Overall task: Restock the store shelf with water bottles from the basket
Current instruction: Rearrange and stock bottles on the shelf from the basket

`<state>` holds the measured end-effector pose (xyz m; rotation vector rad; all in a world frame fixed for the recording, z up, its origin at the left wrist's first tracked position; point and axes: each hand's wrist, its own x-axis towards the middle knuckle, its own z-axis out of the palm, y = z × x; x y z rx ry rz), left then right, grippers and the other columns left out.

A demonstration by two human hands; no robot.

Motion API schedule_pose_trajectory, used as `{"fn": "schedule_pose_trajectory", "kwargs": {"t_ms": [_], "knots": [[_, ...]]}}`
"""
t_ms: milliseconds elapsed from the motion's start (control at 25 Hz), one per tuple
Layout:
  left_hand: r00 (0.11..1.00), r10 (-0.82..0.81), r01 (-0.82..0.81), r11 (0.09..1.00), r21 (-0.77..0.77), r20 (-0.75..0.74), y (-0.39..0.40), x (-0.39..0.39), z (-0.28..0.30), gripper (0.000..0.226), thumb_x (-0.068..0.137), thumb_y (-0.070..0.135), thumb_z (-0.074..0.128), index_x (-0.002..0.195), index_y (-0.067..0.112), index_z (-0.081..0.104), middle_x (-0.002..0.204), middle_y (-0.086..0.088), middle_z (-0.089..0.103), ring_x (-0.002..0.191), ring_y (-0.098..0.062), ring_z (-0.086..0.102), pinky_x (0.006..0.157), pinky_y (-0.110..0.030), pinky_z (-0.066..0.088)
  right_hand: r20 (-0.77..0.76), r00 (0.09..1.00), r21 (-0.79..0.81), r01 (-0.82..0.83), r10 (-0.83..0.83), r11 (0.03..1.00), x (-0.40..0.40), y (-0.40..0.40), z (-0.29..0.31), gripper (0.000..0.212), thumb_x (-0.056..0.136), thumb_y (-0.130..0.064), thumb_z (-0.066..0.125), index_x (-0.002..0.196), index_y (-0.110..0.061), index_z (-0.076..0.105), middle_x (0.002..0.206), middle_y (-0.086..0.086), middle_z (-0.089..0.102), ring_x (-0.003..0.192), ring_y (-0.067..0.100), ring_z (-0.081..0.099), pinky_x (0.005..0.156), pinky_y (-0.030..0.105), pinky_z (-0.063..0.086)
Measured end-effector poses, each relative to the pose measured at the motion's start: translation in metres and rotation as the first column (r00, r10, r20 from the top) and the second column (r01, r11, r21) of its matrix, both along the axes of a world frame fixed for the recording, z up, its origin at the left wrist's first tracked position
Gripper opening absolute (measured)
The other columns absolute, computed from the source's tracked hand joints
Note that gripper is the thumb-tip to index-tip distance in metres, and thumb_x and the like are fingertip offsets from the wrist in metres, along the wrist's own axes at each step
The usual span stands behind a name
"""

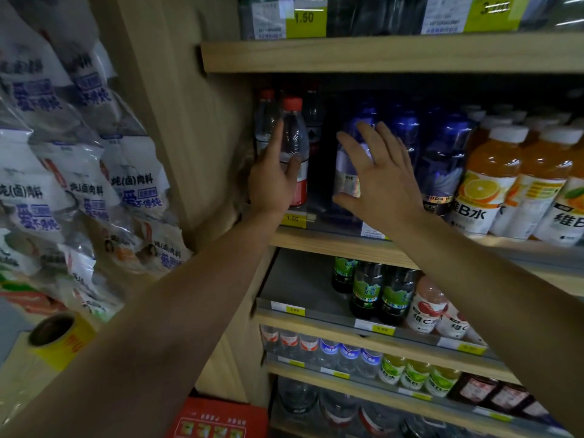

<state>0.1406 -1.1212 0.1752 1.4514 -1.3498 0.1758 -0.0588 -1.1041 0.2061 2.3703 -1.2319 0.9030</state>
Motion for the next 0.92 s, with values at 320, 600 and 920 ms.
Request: {"fn": "schedule_pose_trajectory", "kwargs": {"t_ms": [320, 600, 920], "knots": [[0.986, 0.117, -0.132, 0.983, 0.129, 0.119, -0.004, 0.007, -0.004, 0.095, 0.085, 0.025, 0.073, 0.156, 0.036, 0.010, 0.135, -0.012, 0.057, 0.108, -0.031, 0.063, 0.083, -0.039, 0.053, -0.068, 0.997, -0.037, -0.026, 0.023, 0.999, 0.010, -0.009, 0.008, 0.092, 0.077, -0.042, 0.077, 0.153, -0.024, 0.028, 0.163, 0.010, 0.015, 0.150, 0.036, 0.006, 0.120, 0.051, 0.003], [0.975, 0.195, -0.208, 0.971, 0.116, 0.107, -0.004, 0.042, 0.000, 0.098, 0.083, 0.028, 0.075, 0.156, 0.036, 0.010, 0.144, -0.012, 0.048, 0.116, -0.037, 0.060, 0.090, -0.048, 0.055, -0.121, 0.993, -0.122, -0.016, 0.001, 0.992, 0.012, -0.015, 0.004, 0.094, 0.075, -0.045, 0.078, 0.152, -0.023, 0.029, 0.161, 0.011, 0.019, 0.149, 0.038, 0.007, 0.119, 0.053, 0.001], [0.887, 0.299, -0.359, 0.926, 0.119, 0.351, 0.015, 0.036, -0.001, 0.107, 0.077, 0.031, 0.079, 0.154, 0.039, 0.005, 0.159, -0.011, 0.020, 0.119, -0.037, 0.054, 0.087, -0.044, 0.054, -0.133, 0.989, -0.219, -0.095, 0.066, 0.971, 0.026, -0.017, 0.013, 0.092, 0.073, -0.040, 0.080, 0.150, -0.021, 0.034, 0.159, 0.011, 0.023, 0.148, 0.038, 0.012, 0.118, 0.056, 0.004]]}}
